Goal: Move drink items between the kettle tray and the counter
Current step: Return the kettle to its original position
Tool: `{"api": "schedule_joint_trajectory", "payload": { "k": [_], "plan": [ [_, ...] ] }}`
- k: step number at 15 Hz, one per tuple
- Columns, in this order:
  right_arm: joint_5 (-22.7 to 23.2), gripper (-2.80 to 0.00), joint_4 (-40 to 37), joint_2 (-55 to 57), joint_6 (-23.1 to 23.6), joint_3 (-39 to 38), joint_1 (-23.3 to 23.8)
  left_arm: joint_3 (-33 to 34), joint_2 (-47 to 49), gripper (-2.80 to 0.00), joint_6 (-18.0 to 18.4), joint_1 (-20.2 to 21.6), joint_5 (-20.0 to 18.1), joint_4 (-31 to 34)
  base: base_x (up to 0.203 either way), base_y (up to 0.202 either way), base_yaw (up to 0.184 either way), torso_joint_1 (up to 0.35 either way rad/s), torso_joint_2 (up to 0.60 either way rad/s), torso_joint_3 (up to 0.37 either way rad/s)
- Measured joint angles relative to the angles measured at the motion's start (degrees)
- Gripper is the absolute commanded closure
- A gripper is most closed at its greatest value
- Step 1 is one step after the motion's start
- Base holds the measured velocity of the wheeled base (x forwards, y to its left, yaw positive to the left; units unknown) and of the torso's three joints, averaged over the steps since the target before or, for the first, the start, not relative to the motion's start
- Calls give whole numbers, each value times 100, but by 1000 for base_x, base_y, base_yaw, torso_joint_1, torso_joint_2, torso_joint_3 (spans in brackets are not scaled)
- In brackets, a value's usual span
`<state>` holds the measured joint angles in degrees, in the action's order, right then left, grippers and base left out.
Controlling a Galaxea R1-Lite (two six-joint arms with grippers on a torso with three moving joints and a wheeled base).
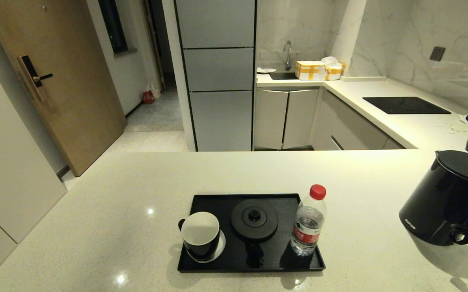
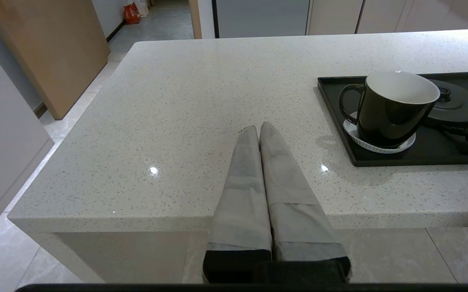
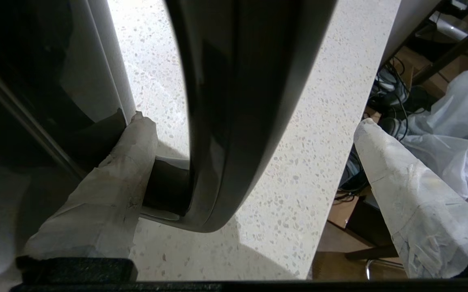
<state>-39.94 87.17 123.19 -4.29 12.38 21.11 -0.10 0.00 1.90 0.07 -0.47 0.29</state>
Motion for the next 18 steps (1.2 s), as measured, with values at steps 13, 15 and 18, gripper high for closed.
{"api": "schedule_joint_trajectory", "payload": {
  "k": [13,15,18],
  "plan": [
    [-60,-280,4,55,123,314,-23,0,0,0,0,0,-3,1,0,0,0,0,0,0],
    [-63,-280,4,55,118,311,-20,0,0,0,0,0,-6,0,0,0,0,0,0,0],
    [-61,-280,4,44,113,302,-15,0,0,0,2,0,-6,-2,0,0,0,0,0,0]
  ]
}}
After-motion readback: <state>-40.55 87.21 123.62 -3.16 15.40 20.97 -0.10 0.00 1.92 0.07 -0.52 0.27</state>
